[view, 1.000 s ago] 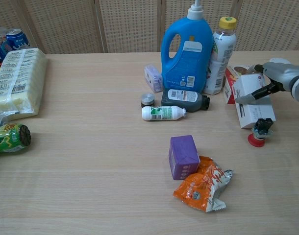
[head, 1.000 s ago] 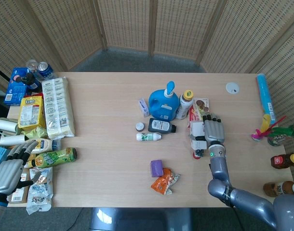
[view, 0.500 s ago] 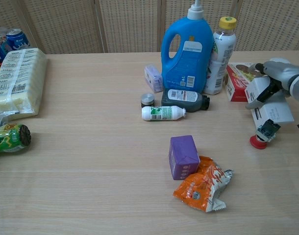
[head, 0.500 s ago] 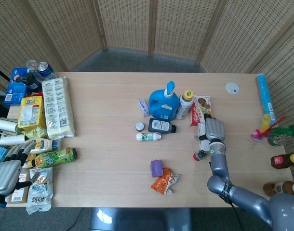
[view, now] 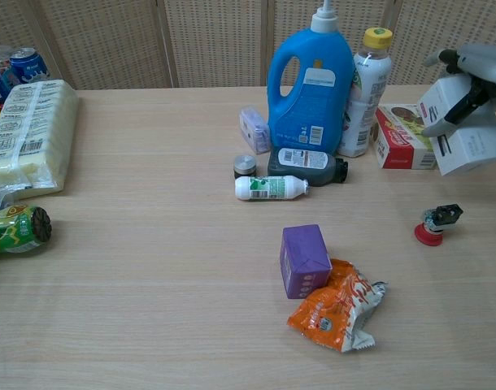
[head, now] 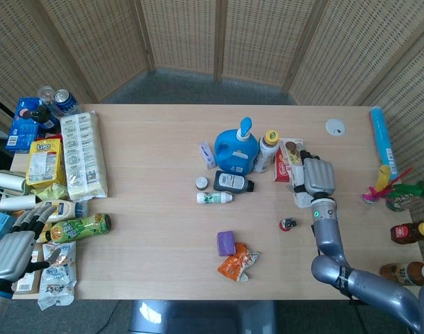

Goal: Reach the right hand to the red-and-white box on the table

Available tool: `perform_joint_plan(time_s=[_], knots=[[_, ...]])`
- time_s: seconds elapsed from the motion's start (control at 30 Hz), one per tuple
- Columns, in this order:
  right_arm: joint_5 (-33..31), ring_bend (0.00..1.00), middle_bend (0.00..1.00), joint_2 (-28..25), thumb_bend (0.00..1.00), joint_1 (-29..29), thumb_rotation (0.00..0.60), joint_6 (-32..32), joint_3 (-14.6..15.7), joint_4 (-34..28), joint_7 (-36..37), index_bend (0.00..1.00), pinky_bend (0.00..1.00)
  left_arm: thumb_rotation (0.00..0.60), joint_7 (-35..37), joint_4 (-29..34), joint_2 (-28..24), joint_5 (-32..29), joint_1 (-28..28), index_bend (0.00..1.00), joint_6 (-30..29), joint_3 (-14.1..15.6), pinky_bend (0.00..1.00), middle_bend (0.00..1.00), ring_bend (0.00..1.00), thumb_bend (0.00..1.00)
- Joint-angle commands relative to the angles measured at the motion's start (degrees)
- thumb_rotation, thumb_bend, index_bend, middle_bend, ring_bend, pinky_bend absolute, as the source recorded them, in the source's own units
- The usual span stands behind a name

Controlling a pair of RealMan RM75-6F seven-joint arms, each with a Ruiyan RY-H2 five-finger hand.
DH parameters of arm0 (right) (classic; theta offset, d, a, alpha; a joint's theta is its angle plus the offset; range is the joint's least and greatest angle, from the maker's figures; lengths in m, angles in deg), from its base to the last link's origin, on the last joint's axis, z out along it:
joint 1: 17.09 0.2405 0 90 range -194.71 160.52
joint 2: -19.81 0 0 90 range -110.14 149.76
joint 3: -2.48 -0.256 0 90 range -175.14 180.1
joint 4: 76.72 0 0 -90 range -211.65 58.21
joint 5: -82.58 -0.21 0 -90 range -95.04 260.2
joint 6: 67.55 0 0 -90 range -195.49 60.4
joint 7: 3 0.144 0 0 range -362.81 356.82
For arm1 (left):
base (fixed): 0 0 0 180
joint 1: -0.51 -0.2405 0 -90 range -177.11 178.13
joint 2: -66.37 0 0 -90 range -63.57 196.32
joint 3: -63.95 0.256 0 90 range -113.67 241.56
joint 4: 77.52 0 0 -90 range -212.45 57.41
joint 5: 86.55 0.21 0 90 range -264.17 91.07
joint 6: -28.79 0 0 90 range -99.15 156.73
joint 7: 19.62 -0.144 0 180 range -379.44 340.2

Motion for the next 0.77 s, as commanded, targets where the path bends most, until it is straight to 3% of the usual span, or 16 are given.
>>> perform_joint_plan(time_s=[0.03,0.43,0.77], knots=[[1.4,0.68,0.3,-5.4,0.14,-0.3,0.6,-2.2,-1.1,-7.1,-1.9,0.05,0.86,0.6,0.1,0.1,0.0,0.2,-0.1,0.0,-0.2,0.1,0.0,0.0,0.0,0.37],[1.2,0.68,0.3,-18.6,0.14,1.3,0.6,-5.8,-5.6,-27.2,-6.2,0.04,0.86,0.6,1.0,1.2,-1.5,3.3,-2.6,0.0,-4.0,1.7,0.0,0.0,0.0,0.38],[0.2,0.68,0.29,-22.0,0.14,2.3,0.6,-8.8,-4.6,-34.8,-8.2,0.04,0.86,0.6,3.5,-0.2,-1.9,5.0,-4.0,0.0,-5.6,2.5,0.0,0.0,0.0,0.37]])
